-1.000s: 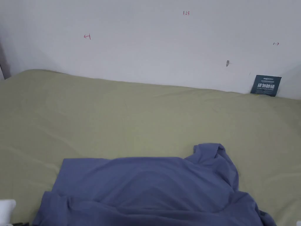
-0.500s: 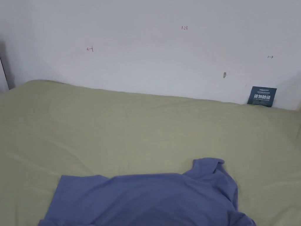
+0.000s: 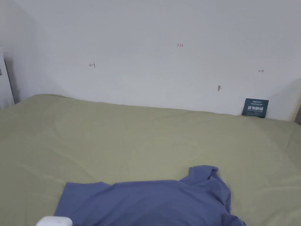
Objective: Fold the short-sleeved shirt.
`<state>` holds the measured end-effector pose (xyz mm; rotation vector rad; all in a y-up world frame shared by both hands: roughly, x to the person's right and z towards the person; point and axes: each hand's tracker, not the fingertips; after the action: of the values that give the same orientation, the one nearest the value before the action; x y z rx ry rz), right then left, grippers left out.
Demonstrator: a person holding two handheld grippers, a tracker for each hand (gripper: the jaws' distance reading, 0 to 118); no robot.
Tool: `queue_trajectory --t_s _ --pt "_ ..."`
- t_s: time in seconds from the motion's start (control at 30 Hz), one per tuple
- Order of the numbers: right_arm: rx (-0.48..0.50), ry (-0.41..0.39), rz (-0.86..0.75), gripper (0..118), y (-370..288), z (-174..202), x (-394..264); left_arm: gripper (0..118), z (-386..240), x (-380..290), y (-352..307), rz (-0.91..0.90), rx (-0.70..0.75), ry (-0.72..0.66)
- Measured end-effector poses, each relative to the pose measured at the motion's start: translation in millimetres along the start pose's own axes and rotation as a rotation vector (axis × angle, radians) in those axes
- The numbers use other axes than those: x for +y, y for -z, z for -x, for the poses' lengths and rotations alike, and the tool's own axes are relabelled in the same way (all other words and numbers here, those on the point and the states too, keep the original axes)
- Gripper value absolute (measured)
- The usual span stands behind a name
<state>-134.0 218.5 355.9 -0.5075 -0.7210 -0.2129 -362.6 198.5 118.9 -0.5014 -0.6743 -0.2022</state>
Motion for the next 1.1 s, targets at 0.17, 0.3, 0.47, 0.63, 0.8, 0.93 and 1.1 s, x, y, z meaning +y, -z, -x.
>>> queue_trajectory --t_s 0.17,0.3,0.47,0.63,0.8,0.93,1.1 --pt "0.049 -0.031 0.034 1 4 23 -29 0 -23 -31 5 0.100 -0.100 -0.034" --pt "0.080 -0.034 0.058 1 25 29 -22 0 -18 -24 31 0.147 -0.105 -0.032" --pt "0.104 -0.033 0.041 1 78 28 18 0 18 36 102 0.178 -0.056 -0.042" --pt "0.150 0.017 0.009 1 117 15 59 2 68 96 217 0.343 -0.033 -0.015" --pt "0.149 0.010 0.013 1 139 -2 74 113 98 104 322 0.560 0.044 -0.022" --pt "0.134 0.029 0.035 1 152 -25 74 113 101 75 365 0.660 -0.040 -0.159" --pt "0.080 0.050 0.063 2 180 -67 97 99 93 60 364 0.597 0.071 -0.099"
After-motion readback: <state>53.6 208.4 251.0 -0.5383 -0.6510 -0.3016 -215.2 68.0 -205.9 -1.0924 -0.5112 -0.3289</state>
